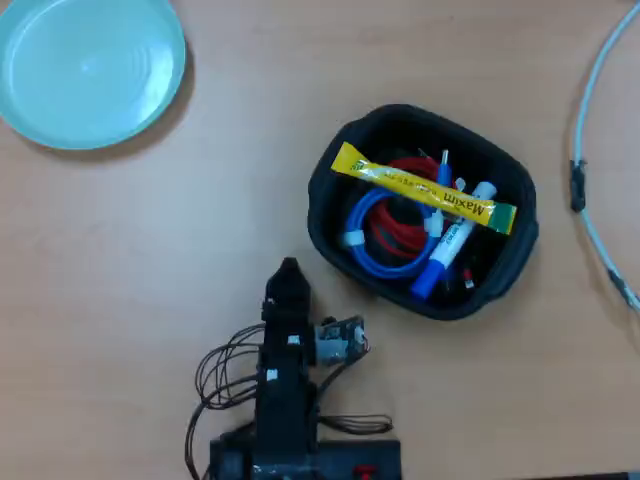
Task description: Pick up the yellow instant coffee stick, then put it in the black bowl
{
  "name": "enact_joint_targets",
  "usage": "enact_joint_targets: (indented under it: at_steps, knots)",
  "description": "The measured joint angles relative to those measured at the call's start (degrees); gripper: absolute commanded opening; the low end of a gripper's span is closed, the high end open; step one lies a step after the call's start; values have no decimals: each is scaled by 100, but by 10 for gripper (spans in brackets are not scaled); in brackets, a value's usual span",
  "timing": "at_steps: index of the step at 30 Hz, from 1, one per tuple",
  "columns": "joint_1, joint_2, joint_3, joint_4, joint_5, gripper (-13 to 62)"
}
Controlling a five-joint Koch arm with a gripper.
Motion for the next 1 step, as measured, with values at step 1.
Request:
enact_joint_targets:
  at_steps: [1]
  knots:
    - [9,0,35,-18,0,270]
